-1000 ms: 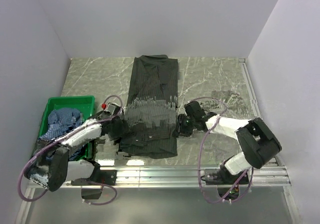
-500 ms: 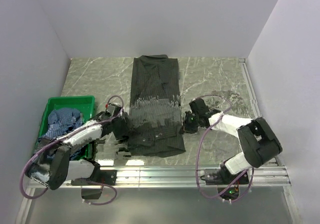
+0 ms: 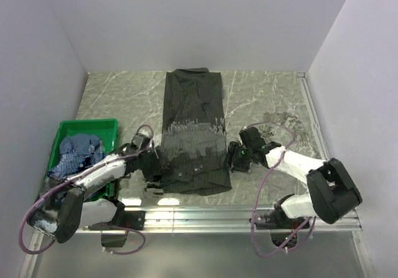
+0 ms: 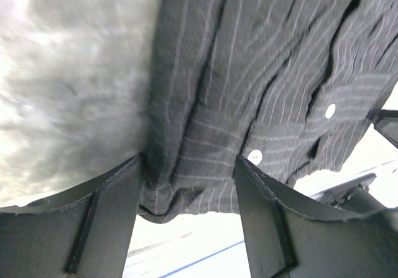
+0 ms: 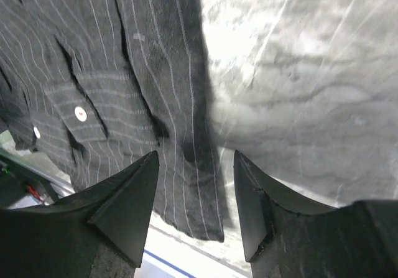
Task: Fold and stack the long sleeve shirts
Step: Fold the shirt
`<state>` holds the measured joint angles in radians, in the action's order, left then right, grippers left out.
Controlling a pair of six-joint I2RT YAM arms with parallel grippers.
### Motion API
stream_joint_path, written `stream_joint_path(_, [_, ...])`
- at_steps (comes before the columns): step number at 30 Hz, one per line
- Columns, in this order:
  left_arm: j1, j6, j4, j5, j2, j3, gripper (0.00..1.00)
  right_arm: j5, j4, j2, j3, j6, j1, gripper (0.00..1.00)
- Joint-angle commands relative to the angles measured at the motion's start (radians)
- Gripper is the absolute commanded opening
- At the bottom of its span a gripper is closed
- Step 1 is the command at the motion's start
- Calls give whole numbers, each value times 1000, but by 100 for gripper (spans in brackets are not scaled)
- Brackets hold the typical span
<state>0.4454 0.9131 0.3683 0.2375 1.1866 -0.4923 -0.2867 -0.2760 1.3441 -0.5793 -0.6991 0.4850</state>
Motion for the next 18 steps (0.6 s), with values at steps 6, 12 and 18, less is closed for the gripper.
stream_joint_path(6, [82, 55, 52, 56, 25, 83, 64, -28, -49, -3, 56, -79, 109, 59])
stream_joint_path(12, [102, 69, 58, 34, 11, 89, 59, 6, -68, -23, 85, -88, 109, 56])
stream_joint_path(18, [113, 61, 63, 46, 19, 87, 37, 11, -78, -37, 96, -83, 109, 33])
